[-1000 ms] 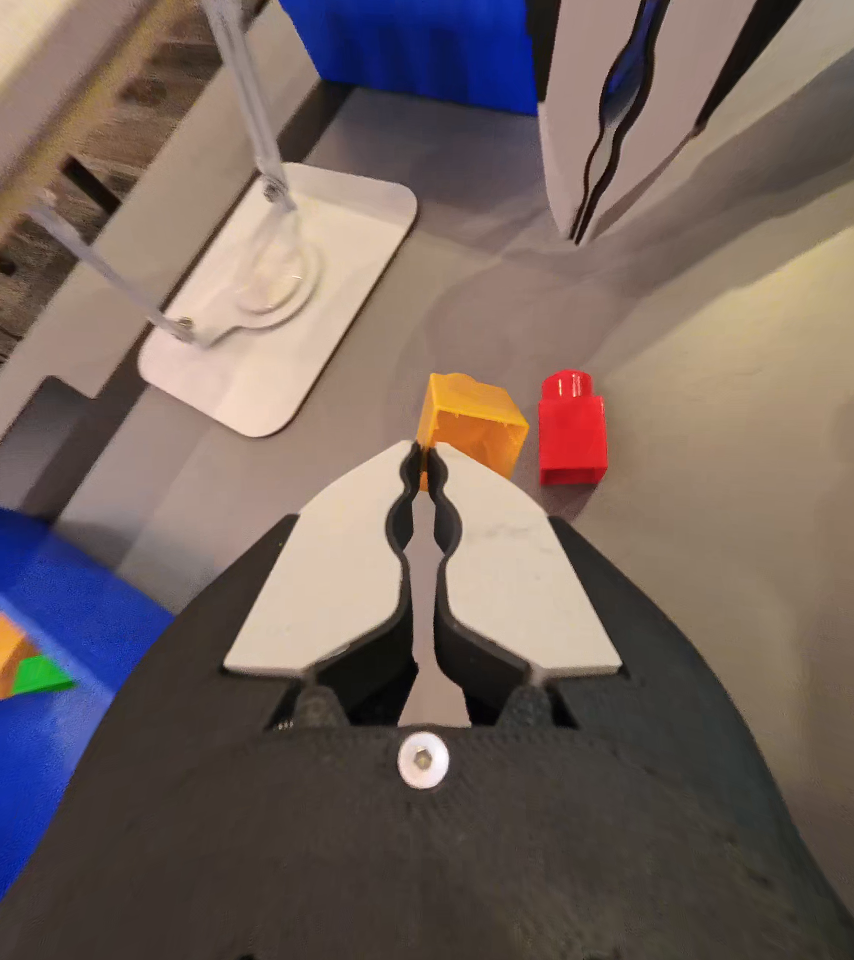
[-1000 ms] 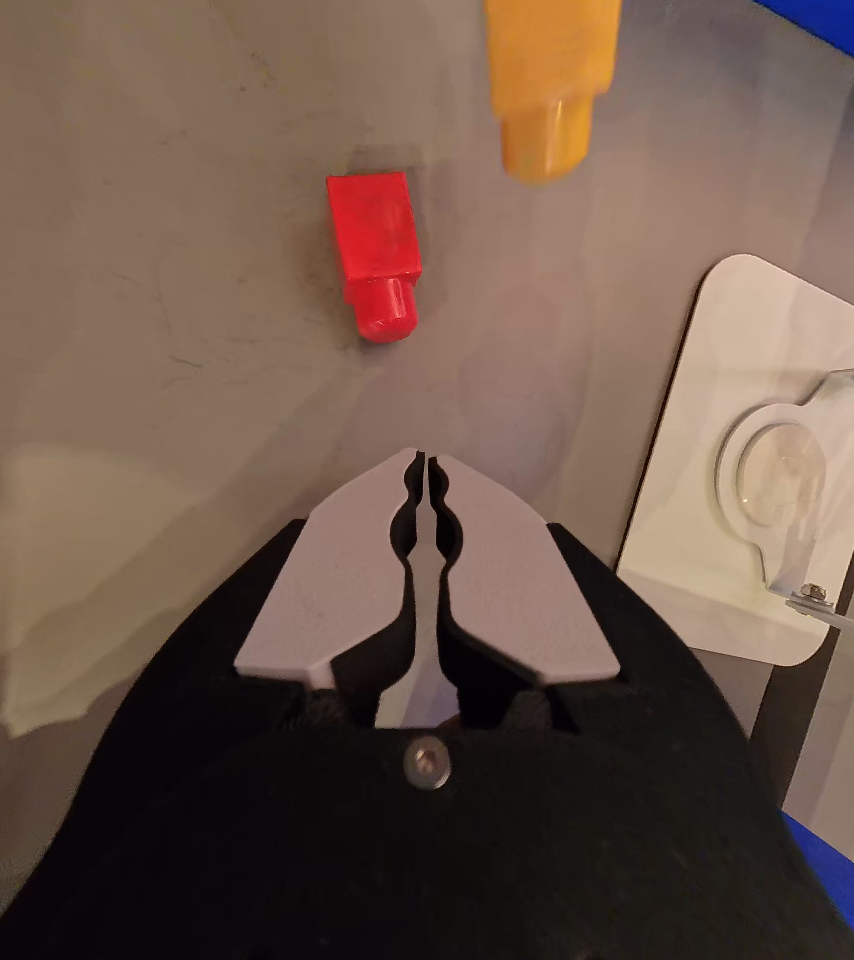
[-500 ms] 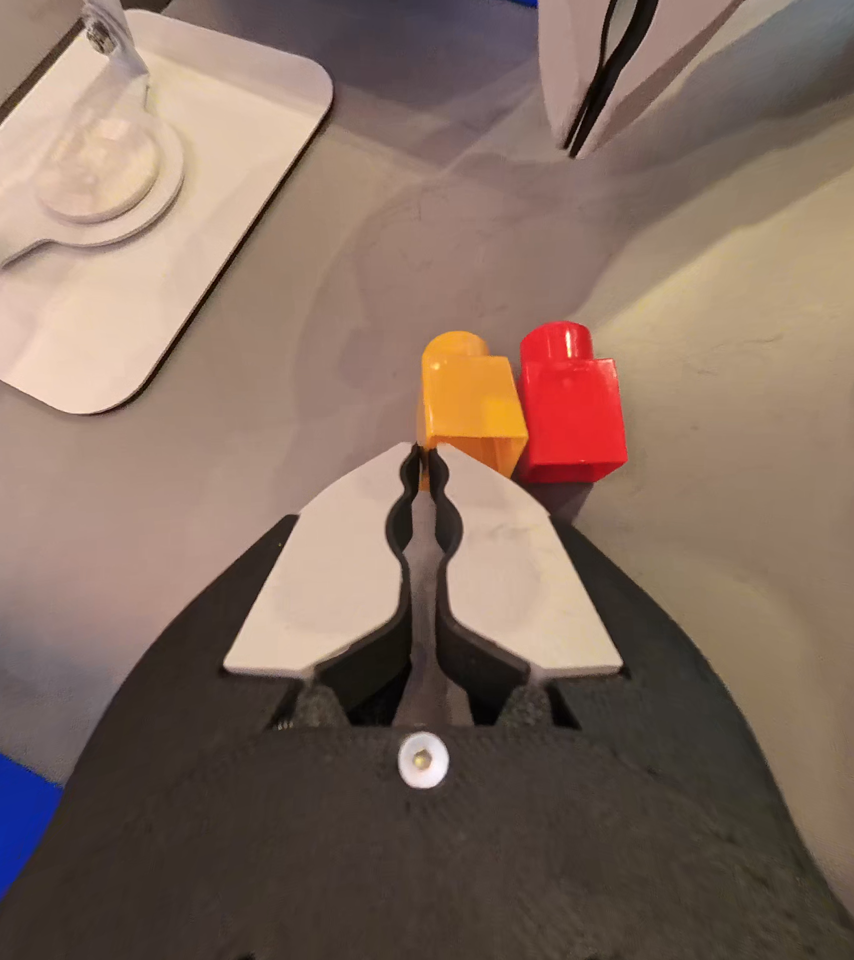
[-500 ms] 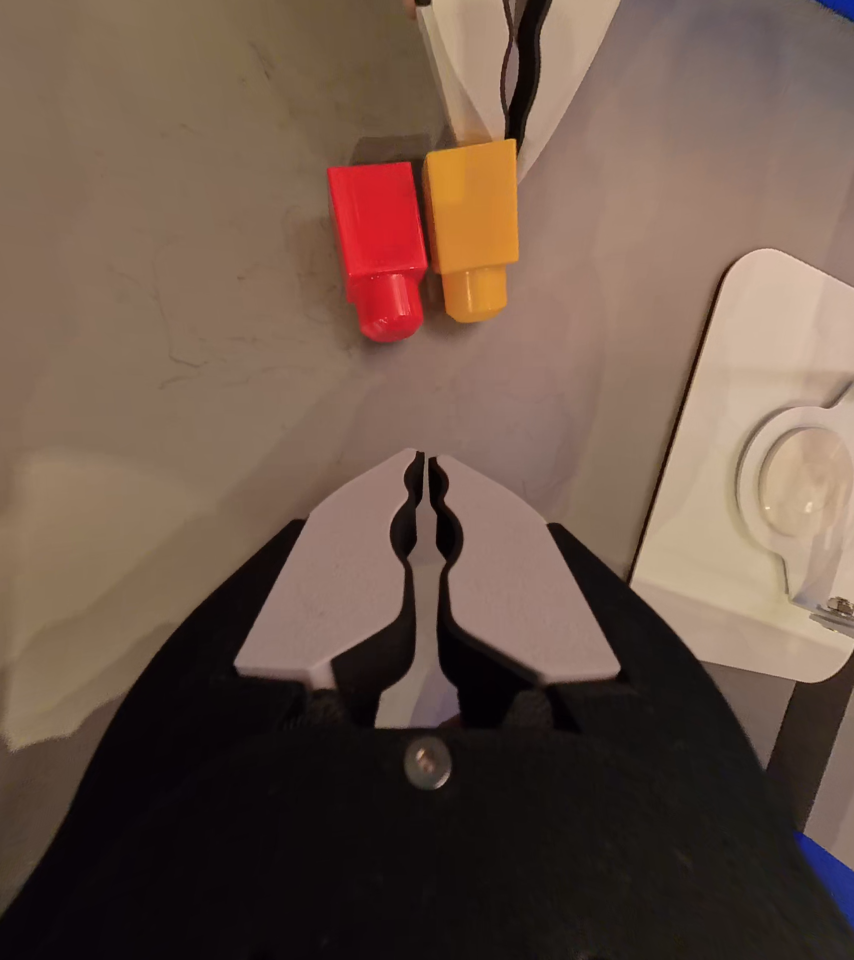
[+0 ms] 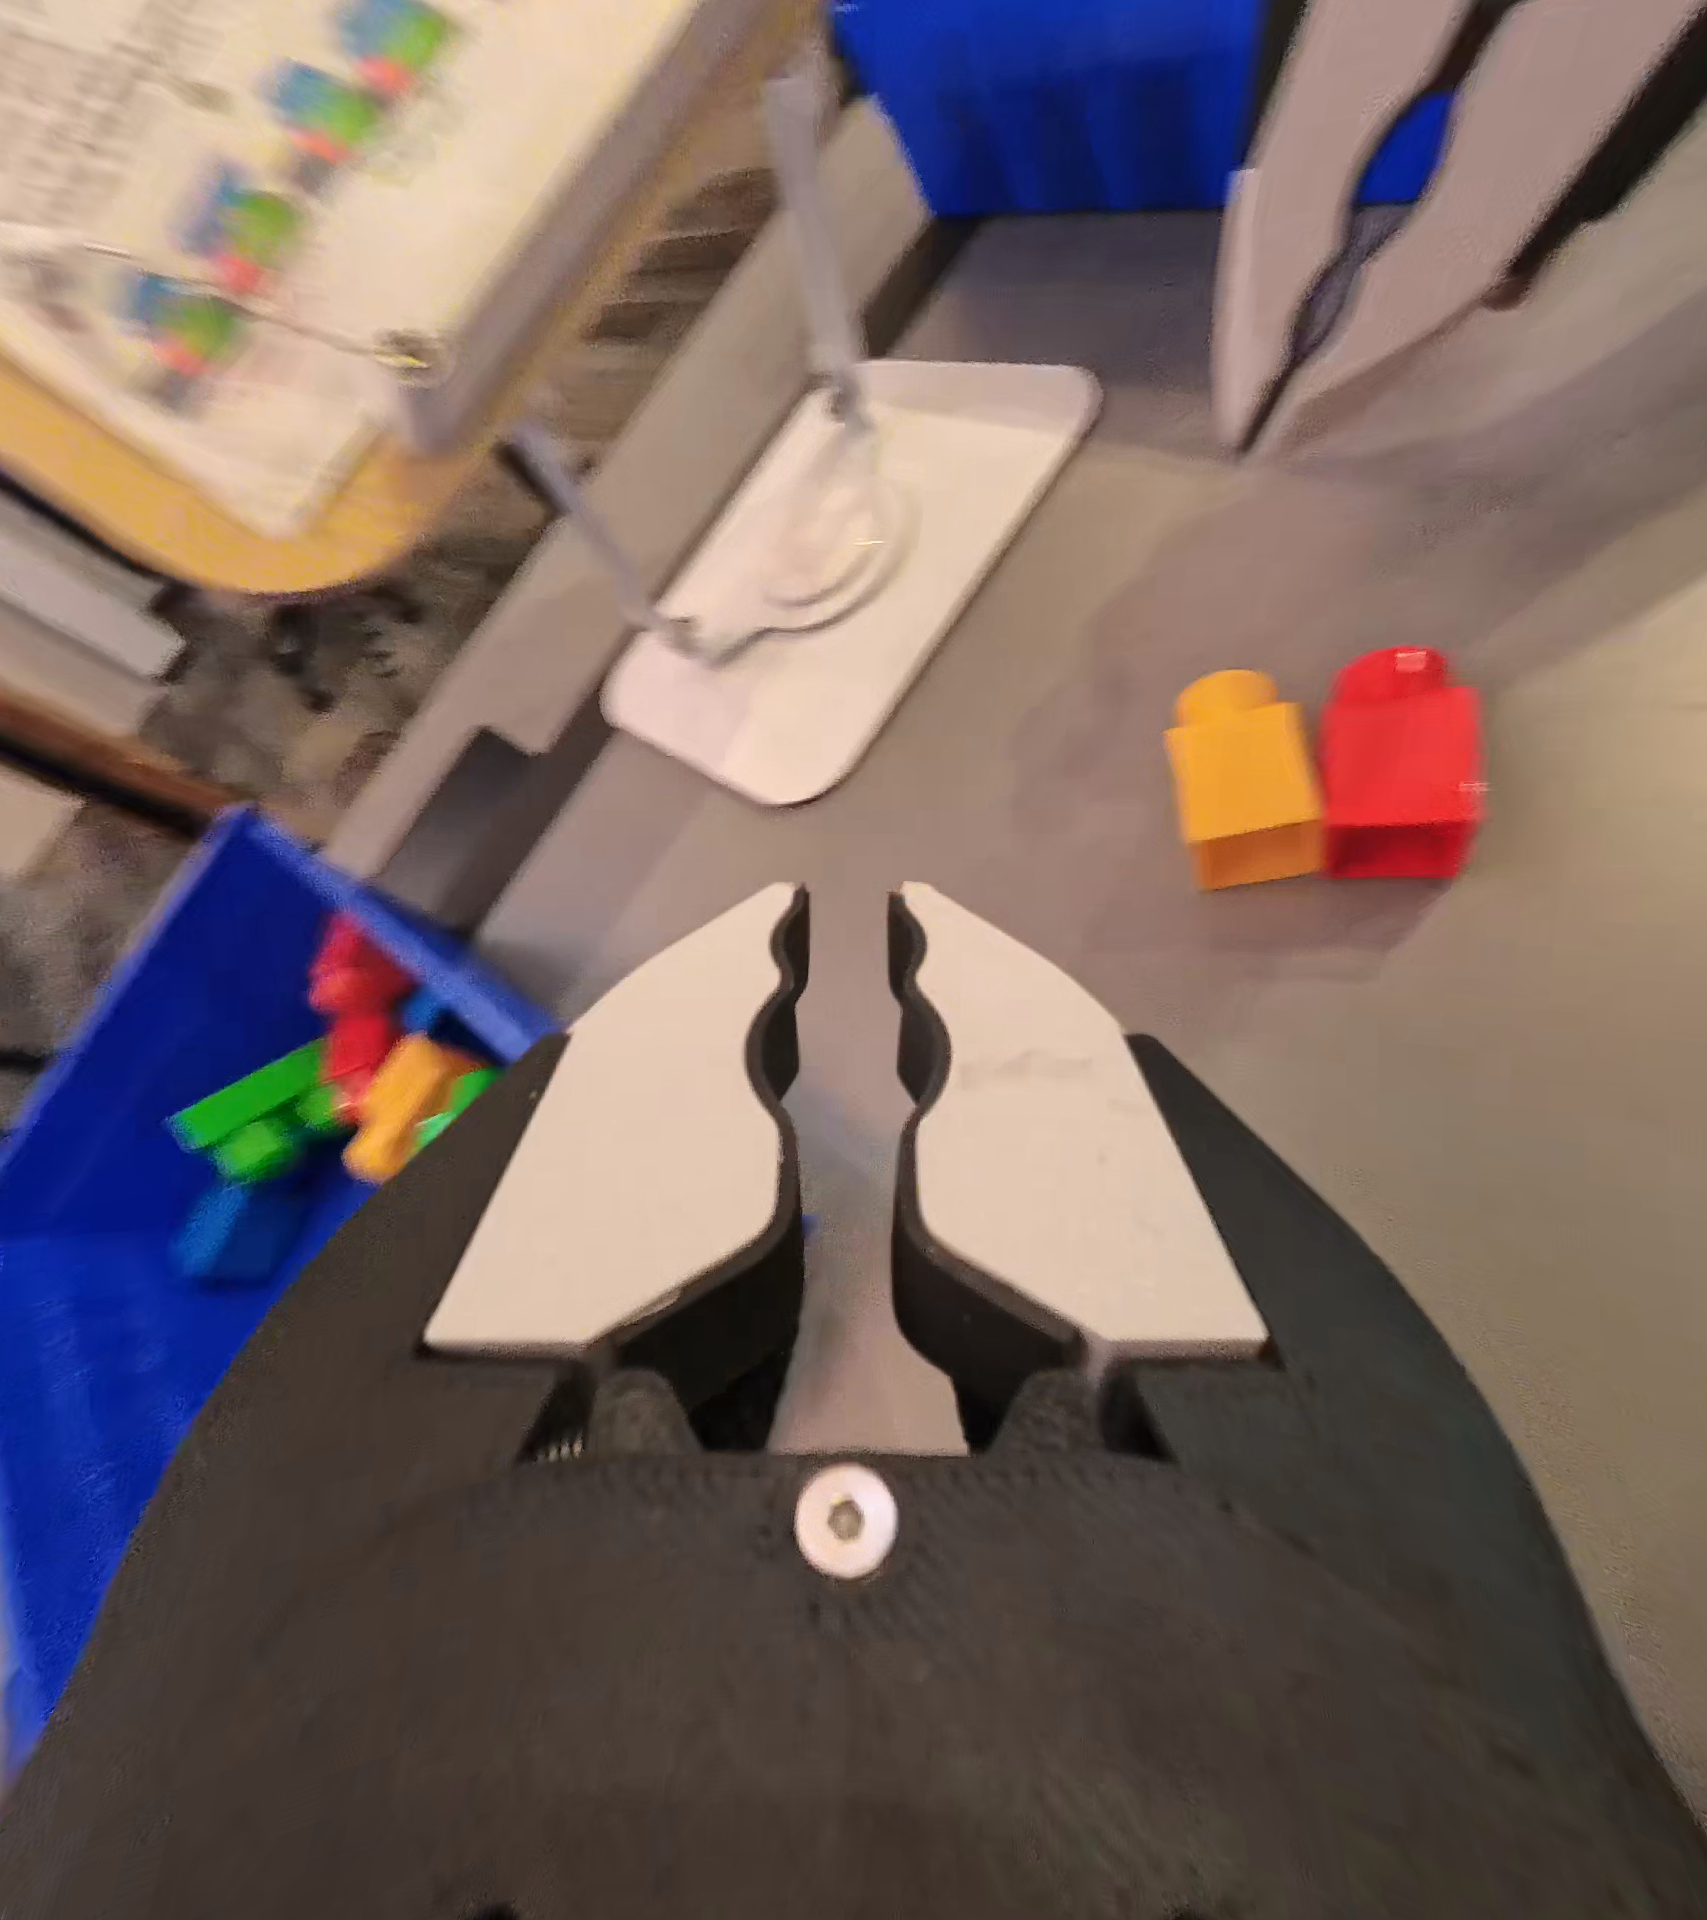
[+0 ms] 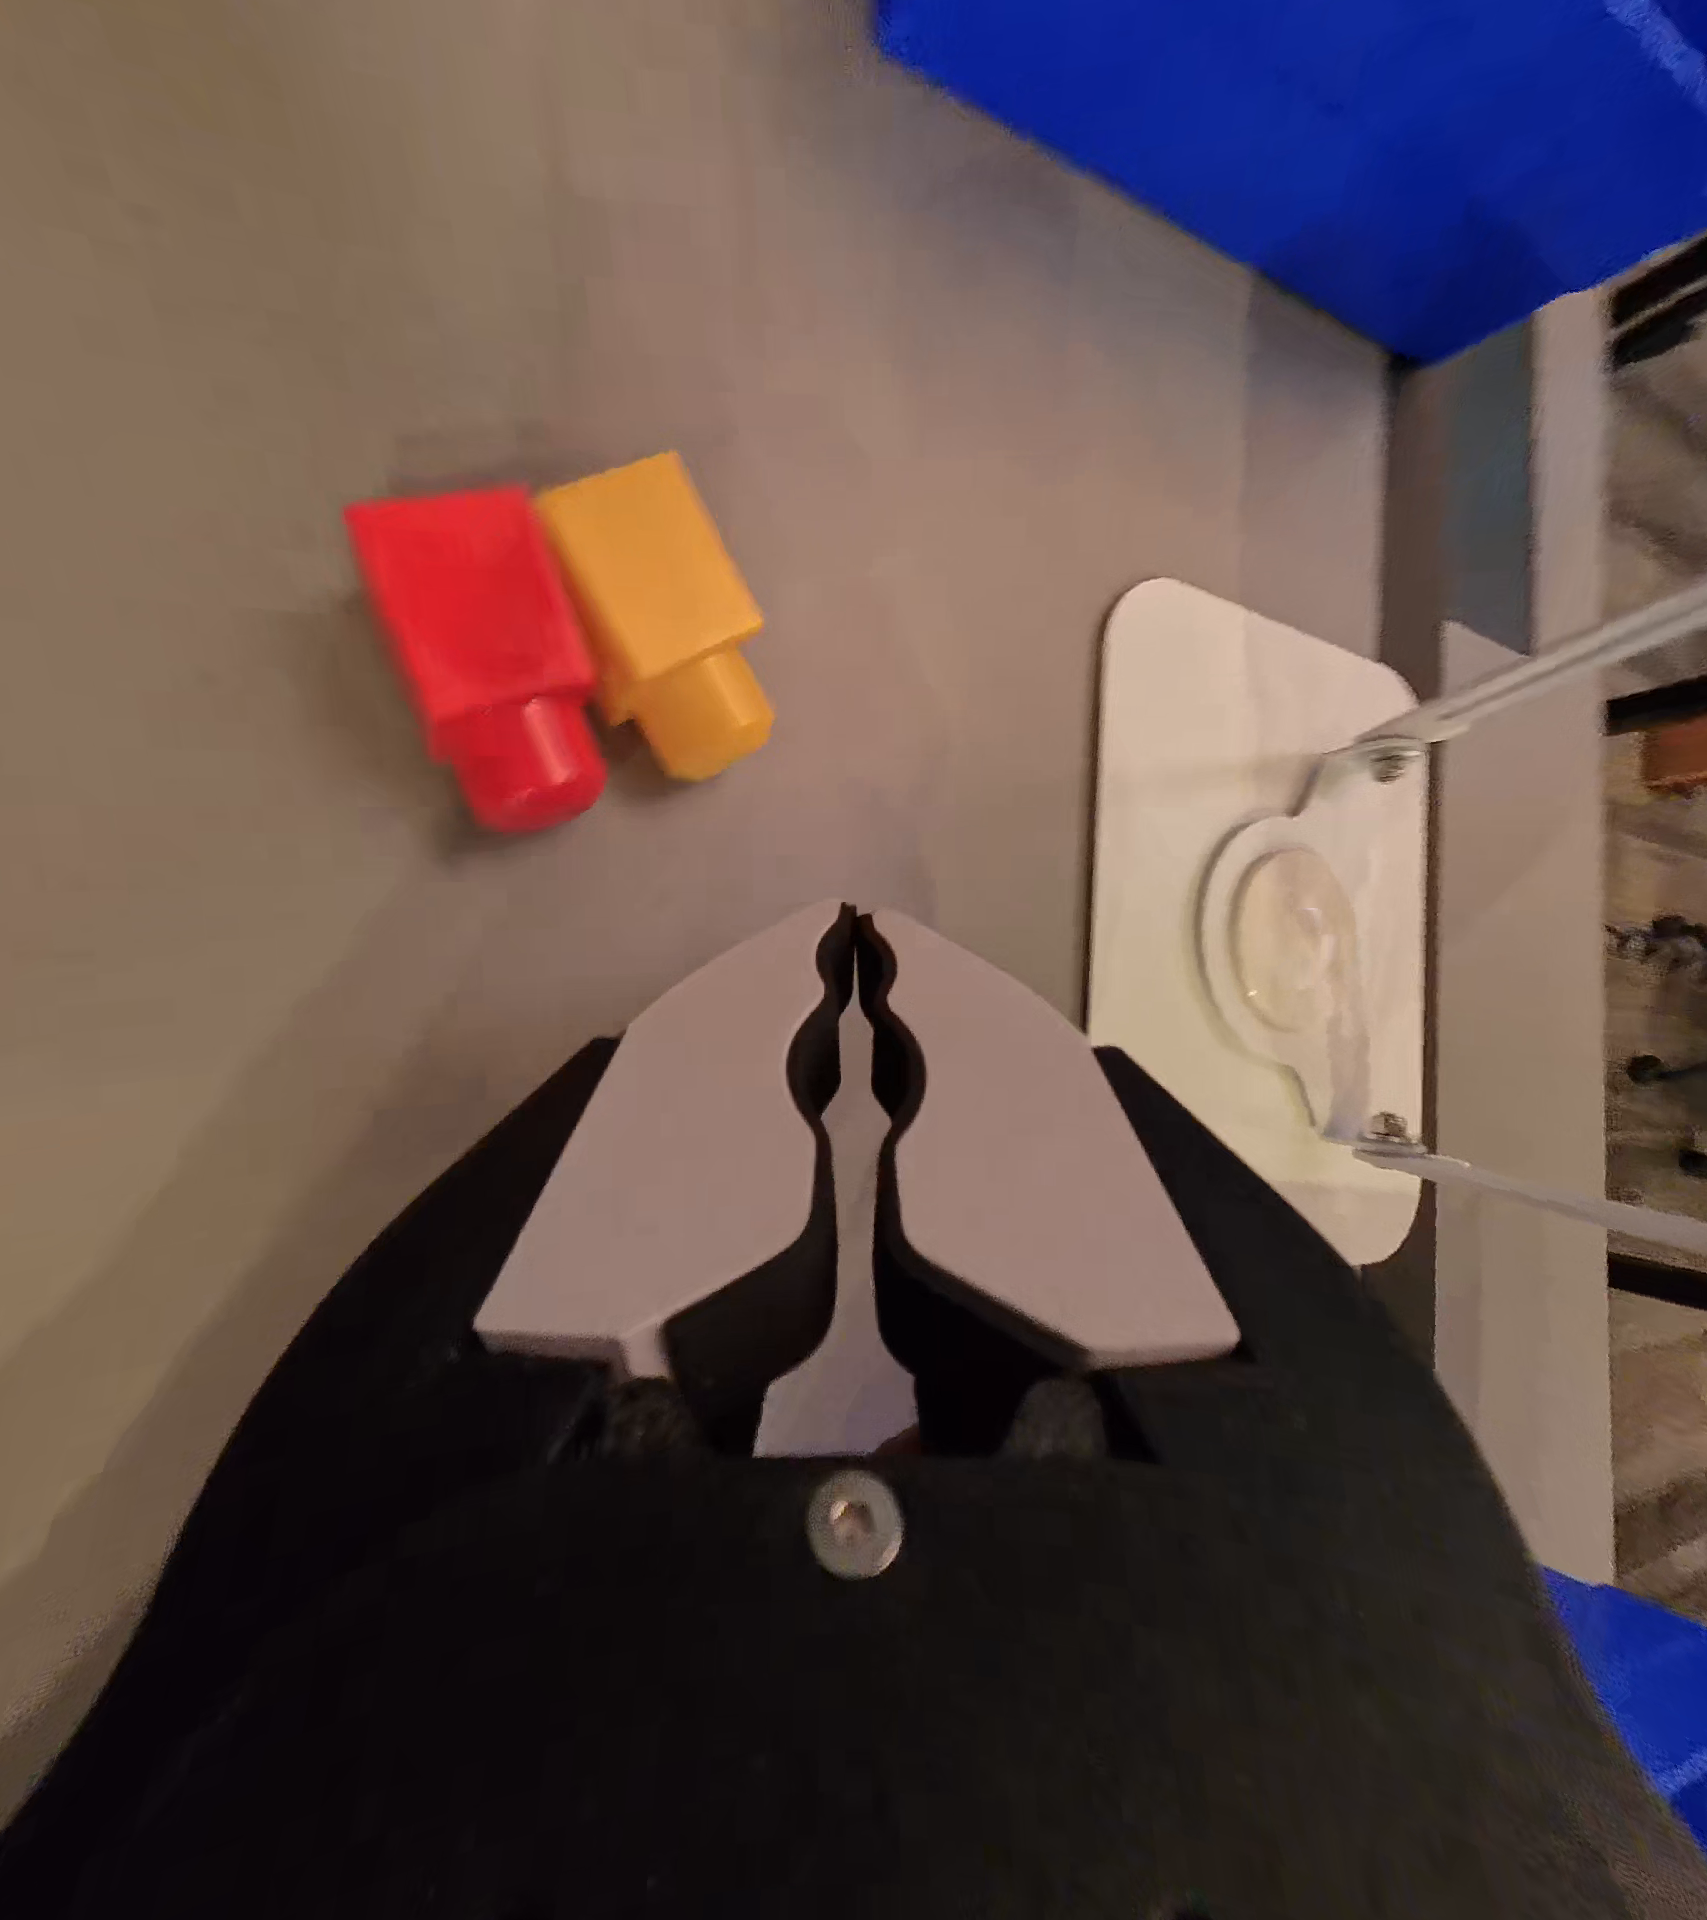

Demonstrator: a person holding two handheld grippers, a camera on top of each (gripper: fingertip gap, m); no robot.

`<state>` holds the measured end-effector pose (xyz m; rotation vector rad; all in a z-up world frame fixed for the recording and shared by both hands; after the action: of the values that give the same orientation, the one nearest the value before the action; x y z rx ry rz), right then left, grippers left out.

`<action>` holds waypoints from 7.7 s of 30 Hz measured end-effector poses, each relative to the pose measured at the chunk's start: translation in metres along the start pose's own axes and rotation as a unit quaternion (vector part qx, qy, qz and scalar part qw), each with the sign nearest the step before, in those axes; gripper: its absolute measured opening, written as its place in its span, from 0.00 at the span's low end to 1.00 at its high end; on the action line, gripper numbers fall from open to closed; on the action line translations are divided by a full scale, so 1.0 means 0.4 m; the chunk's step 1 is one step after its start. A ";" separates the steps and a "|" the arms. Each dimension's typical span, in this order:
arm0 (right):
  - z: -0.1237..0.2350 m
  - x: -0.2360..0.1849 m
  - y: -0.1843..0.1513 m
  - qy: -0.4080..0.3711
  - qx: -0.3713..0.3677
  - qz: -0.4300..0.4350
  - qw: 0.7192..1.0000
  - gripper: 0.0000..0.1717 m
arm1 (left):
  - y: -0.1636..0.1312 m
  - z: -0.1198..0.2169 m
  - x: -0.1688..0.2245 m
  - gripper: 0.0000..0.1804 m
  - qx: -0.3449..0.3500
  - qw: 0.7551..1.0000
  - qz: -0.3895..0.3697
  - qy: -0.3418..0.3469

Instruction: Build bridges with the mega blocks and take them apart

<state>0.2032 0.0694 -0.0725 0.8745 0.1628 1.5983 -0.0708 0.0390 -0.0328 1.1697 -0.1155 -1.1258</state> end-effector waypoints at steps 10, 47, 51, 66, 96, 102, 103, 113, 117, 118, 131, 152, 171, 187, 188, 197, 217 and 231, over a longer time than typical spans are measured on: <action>-0.053 -0.019 -0.024 -0.128 0.099 -0.010 0.987 0.00 | -0.082 0.021 -0.255 0.10 -0.069 0.993 -0.019 0.092; -0.079 -0.005 -0.087 -0.086 0.118 -0.065 0.987 0.00 | -0.240 -0.146 -0.378 0.01 -0.196 0.953 -0.218 0.075; -0.077 -0.008 -0.084 -0.084 0.124 -0.067 0.986 0.00 | -0.166 -0.036 -0.339 0.01 -0.155 0.963 -0.191 0.106; -0.042 -0.050 -0.088 -0.063 0.148 -0.114 0.980 0.00 | 0.004 -0.044 0.090 0.01 -0.026 0.990 -0.132 -0.033; 0.054 -0.103 -0.147 -0.097 0.175 -0.156 0.967 0.00 | 0.113 -0.401 0.161 0.07 -0.104 0.969 -0.182 -0.129; 0.053 -0.102 -0.150 -0.095 0.174 -0.157 0.968 0.00 | 0.108 -0.366 0.130 0.16 -0.087 0.977 -0.142 -0.131; 0.053 -0.102 -0.150 -0.094 0.174 -0.157 0.968 0.00 | 0.106 -0.352 0.123 0.16 -0.078 0.979 -0.128 -0.135; 0.047 -0.100 -0.156 -0.083 0.175 -0.166 0.967 0.00 | 0.001 -0.155 0.115 0.18 -0.036 0.981 0.049 -0.182; 0.046 -0.100 -0.155 -0.082 0.173 -0.166 0.967 0.00 | -0.047 -0.137 0.178 0.15 -0.067 0.975 0.068 -0.200; 0.045 -0.101 -0.155 -0.080 0.172 -0.166 0.968 0.00 | -0.054 -0.140 0.190 0.15 -0.073 0.975 0.064 -0.198; 0.008 -0.119 -0.111 0.000 0.174 -0.143 0.974 0.02 | -0.042 -0.191 0.218 0.10 -0.056 0.977 0.069 -0.194; -0.122 -0.039 0.007 0.200 0.094 -0.029 0.975 0.57 | -0.051 -0.221 0.212 0.10 -0.046 0.976 0.074 -0.199; -0.147 -0.038 0.028 0.216 0.052 -0.002 0.975 0.37 | -0.056 -0.224 0.219 0.13 -0.060 0.971 0.068 -0.221; -0.147 -0.038 0.018 0.215 0.066 -0.016 0.974 0.37 | -0.047 -0.243 0.213 0.07 -0.059 0.967 0.080 -0.235; -0.147 -0.038 0.018 0.215 0.068 -0.016 0.974 0.38 | -0.046 -0.242 0.215 0.06 -0.057 0.969 0.072 -0.231; -0.141 -0.033 0.019 0.205 0.071 -0.013 0.976 0.38 | -0.041 -0.237 0.219 0.06 -0.042 0.976 0.055 -0.207; 0.066 0.073 0.097 0.181 0.315 -0.128 0.923 0.25 | 0.024 -0.087 0.110 0.05 0.238 0.940 0.161 -0.184; 0.111 0.061 0.123 0.199 0.362 -0.117 0.903 0.16 | 0.078 -0.056 0.121 0.05 0.253 0.954 0.101 -0.125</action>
<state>0.1922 0.0628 -0.0030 1.0179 1.1700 1.4727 -0.0141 0.0162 -0.0409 1.4192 -0.7392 -1.0869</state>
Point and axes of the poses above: each gripper's, where its closed fingertips meet, z back along the fingers, y out of its top, x = y × z across the jaws, the point moved 10 cm from there along z, back along the fingers, and after that the axes turned 3 degrees about x, right-handed, at the moved point
